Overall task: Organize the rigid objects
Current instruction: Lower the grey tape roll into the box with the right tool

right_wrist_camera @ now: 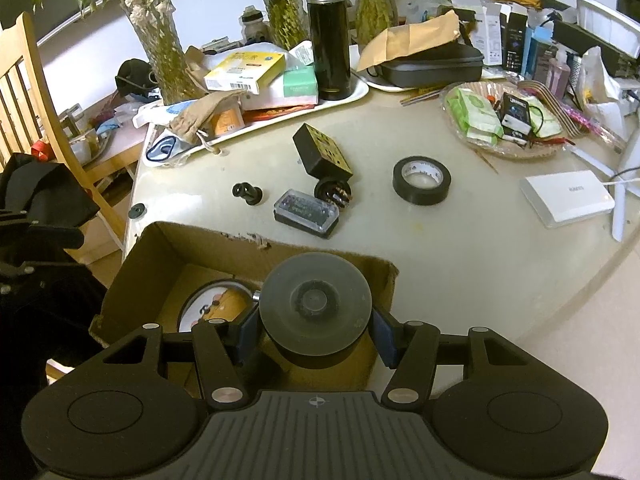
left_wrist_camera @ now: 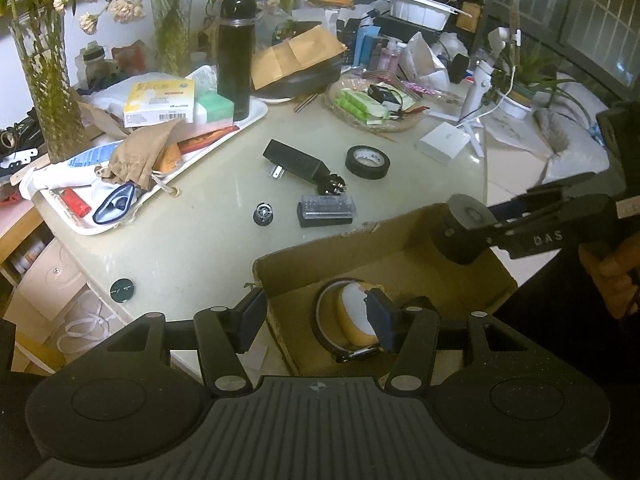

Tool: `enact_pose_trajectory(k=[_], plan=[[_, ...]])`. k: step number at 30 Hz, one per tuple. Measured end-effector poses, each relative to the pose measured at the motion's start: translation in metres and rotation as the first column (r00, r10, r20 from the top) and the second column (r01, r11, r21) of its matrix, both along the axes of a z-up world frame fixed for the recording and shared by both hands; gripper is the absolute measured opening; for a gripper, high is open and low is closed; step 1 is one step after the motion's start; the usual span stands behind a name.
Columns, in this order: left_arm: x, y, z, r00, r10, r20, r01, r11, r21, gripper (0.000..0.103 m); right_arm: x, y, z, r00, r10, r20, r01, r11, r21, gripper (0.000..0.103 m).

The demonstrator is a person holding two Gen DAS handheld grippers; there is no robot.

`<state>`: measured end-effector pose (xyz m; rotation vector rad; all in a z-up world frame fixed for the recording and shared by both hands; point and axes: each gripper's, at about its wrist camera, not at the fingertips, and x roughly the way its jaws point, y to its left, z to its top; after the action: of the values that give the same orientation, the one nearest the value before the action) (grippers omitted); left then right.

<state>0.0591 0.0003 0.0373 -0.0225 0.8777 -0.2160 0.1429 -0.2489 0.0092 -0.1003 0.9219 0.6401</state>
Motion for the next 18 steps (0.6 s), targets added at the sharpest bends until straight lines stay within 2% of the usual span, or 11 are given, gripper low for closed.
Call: enact_pose_trajectory(k=[3, 7, 9, 12, 18], plan=[[0.0, -0.001, 0.0, 1.0, 0.003, 0.0, -0.003, 1.0, 0.006, 0.054, 0.004, 0.004, 0.004, 1.0, -0.001, 0.022, 0.001, 1.0, 0.003, 0.062], [0.0, 0.0, 0.001, 1.0, 0.002, 0.004, -0.002, 1.0, 0.004, 0.054, 0.004, 0.001, 0.009, 0.999, -0.019, 0.034, 0.018, 0.999, 0.029, 0.082], [0.0, 0.001, 0.002, 1.0, 0.0, 0.012, 0.0, 1.0, -0.005, 0.054, 0.003, 0.001, 0.01, 0.999, -0.015, 0.039, 0.014, 1.0, 0.024, 0.086], [-0.001, 0.002, 0.005, 0.999, -0.011, 0.044, 0.012, 1.0, -0.026, 0.054, -0.001, 0.0, 0.011, 0.998, -0.009, 0.057, 0.009, 1.0, 0.003, 0.098], [0.004, -0.002, 0.007, 0.998, -0.023, 0.058, 0.024, 1.0, -0.018, 0.054, 0.0, -0.004, 0.011, 0.998, -0.026, 0.059, 0.027, 1.0, -0.001, 0.103]])
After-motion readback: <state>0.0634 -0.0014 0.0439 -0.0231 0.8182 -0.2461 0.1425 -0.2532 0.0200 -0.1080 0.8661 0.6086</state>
